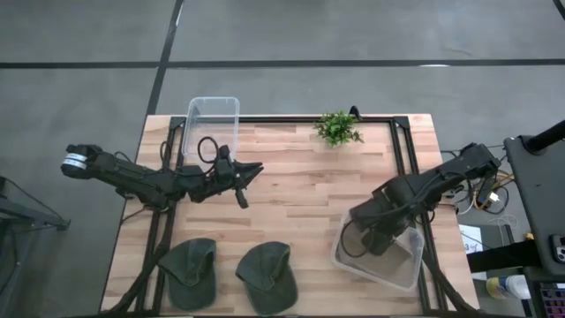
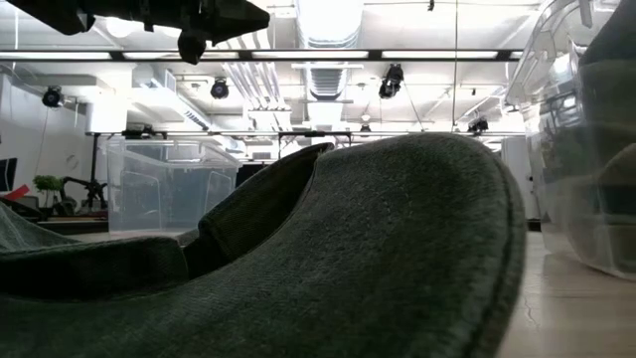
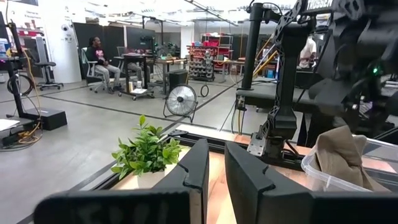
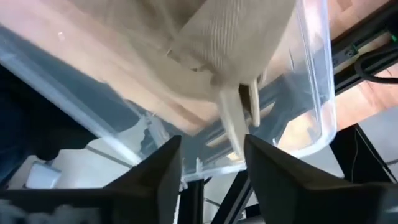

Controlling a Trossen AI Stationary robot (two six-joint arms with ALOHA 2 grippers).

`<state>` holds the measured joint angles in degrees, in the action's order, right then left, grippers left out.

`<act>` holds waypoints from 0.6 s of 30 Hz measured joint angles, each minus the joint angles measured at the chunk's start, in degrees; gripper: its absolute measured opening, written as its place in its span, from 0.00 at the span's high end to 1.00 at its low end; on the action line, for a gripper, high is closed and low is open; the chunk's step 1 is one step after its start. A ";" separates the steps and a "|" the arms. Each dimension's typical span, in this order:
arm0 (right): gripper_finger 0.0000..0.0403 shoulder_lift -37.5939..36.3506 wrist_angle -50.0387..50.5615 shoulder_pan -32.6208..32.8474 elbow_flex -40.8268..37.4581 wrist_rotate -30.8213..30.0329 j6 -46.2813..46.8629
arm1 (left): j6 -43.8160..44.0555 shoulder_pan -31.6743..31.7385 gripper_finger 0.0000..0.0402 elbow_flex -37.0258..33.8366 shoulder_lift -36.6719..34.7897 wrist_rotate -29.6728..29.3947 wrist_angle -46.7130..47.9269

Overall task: Pick & Place hat
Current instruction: Put the right black cap into the top transparent bin

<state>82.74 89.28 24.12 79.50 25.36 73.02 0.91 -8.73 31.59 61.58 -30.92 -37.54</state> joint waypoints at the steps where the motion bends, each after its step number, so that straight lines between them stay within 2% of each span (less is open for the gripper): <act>1: 0.56 -0.02 0.56 -0.02 1.03 0.00 0.12 | 0.00 0.00 0.89 0.00 0.00 0.00 0.04; 5: 0.51 -0.15 0.67 -0.02 5.47 0.00 0.36 | 0.44 0.00 0.89 0.00 0.00 0.00 0.09; 11: 0.50 -0.35 0.67 -0.02 12.29 -0.44 3.12 | 0.52 0.00 0.89 0.00 0.00 0.00 0.11; 16: 0.50 -0.63 0.76 -0.02 17.53 -4.38 4.43 | 0.59 0.00 0.89 -0.02 0.00 0.00 1.44; 18: 0.50 -0.59 0.51 -0.02 19.79 -8.05 3.23 | 0.61 0.00 0.89 -0.02 0.00 0.00 2.02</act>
<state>82.15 89.79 24.10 99.28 17.32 76.26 1.52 -8.73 31.57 61.58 -30.92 -35.52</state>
